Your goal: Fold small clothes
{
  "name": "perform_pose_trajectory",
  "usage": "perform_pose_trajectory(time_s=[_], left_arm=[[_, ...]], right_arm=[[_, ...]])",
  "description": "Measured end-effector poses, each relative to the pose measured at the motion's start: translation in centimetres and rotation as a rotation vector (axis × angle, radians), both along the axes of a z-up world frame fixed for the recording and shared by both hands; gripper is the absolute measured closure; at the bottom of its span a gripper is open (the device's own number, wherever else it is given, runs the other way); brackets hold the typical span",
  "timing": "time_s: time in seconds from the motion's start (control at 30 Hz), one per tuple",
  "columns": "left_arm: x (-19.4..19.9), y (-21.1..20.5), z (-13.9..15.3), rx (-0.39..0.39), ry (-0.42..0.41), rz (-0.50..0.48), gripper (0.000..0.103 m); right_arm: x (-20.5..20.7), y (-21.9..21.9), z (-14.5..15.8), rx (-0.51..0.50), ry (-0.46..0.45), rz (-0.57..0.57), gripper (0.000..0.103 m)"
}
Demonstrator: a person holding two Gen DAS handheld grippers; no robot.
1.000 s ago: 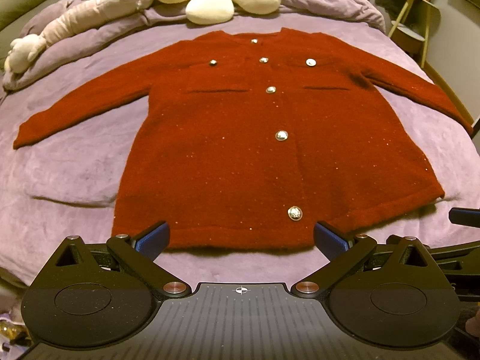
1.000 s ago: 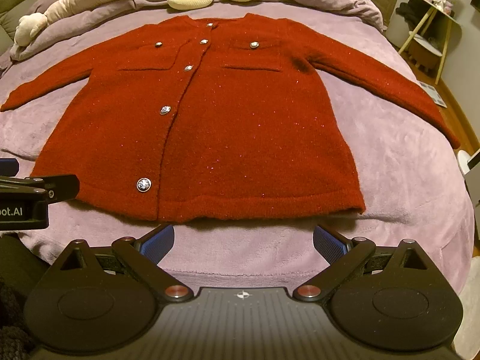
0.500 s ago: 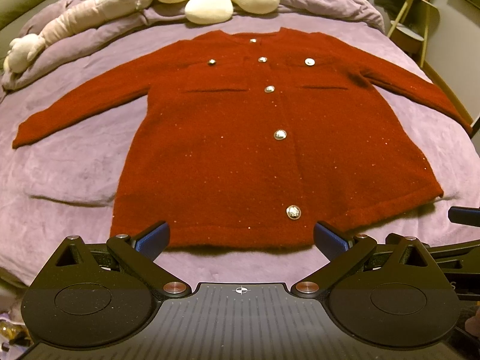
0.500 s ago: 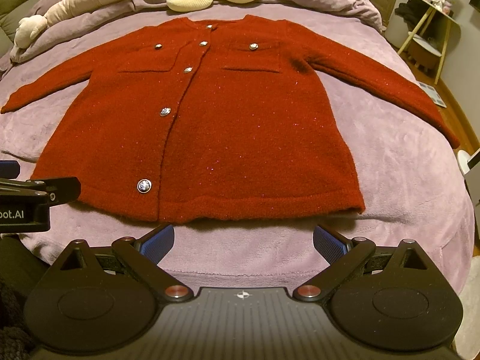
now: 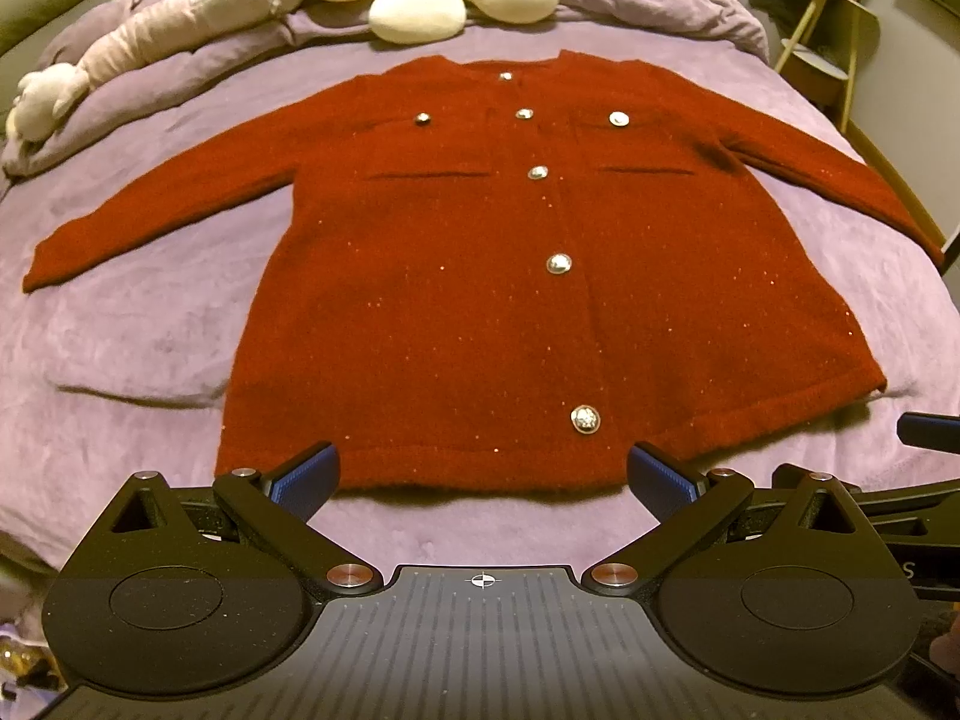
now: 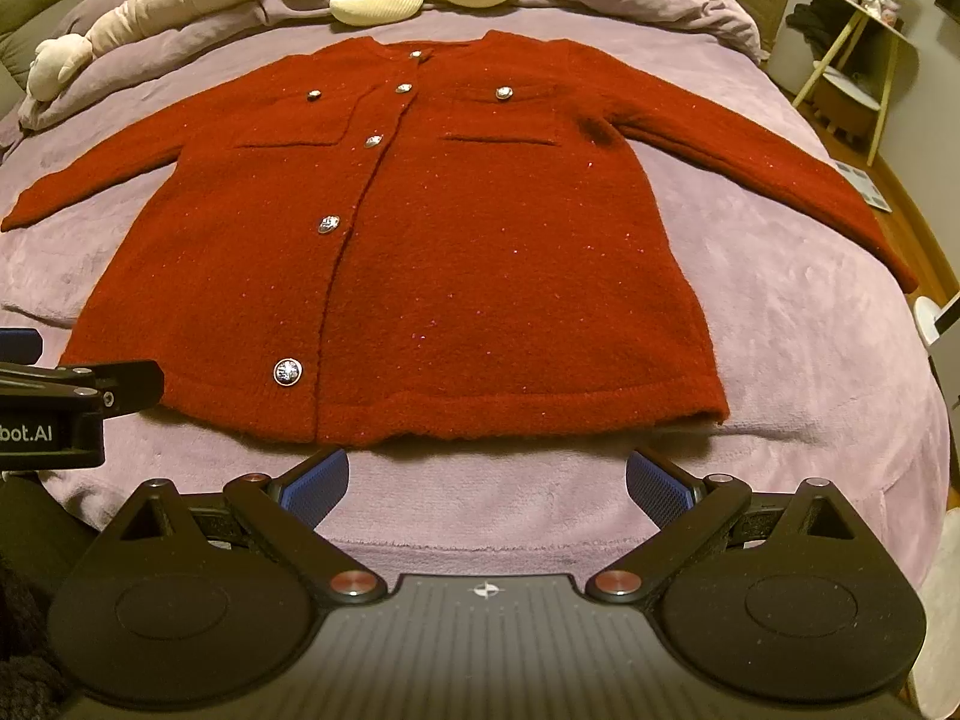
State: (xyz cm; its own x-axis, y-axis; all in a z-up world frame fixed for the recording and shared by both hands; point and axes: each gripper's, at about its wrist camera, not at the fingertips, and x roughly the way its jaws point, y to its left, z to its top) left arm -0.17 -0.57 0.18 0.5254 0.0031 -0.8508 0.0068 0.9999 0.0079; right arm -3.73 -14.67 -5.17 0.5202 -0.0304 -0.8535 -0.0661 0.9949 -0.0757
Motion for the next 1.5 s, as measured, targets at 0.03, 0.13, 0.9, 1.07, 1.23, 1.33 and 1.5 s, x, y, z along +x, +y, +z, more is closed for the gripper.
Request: perform_pose_trajectory(time_s=[0.03,0.13,0.9,1.07,1.23,1.33,1.5], left_arm=[[-0.03,0.0,-0.04,-0.001,0.0,0.0,0.0],[-0.02,0.04,-0.09,-0.001,0.0,0.0,0.0],[-0.23,-0.02,-0.41,-0.006,0.004,-0.002,0.0],[-0.28,-0.07,-0.44,-0.007,0.004,-0.001,0.0],[-0.27,-0.07,-0.44,-0.008,0.008,0.0,0.0],[-0.31,-0.11,-0.44,-0.008,0.008,0.001,0.0],[-0.24,-0.03,-0.43,-0.009,0.011,0.001,0.0]], right_arm=[[0.0,0.0,0.01,0.0,0.0,0.0,0.004],[-0.04,-0.01,0.03,0.0,-0.003,-0.002,0.004],[-0.28,-0.01,0.1,0.002,-0.01,-0.008,0.004],[-0.35,-0.05,0.12,0.002,-0.012,-0.01,0.004],[-0.34,-0.06,0.11,0.003,-0.012,-0.01,0.004],[-0.34,-0.06,0.1,0.003,-0.012,-0.01,0.004],[-0.33,-0.05,0.11,0.002,-0.013,-0.009,0.004]])
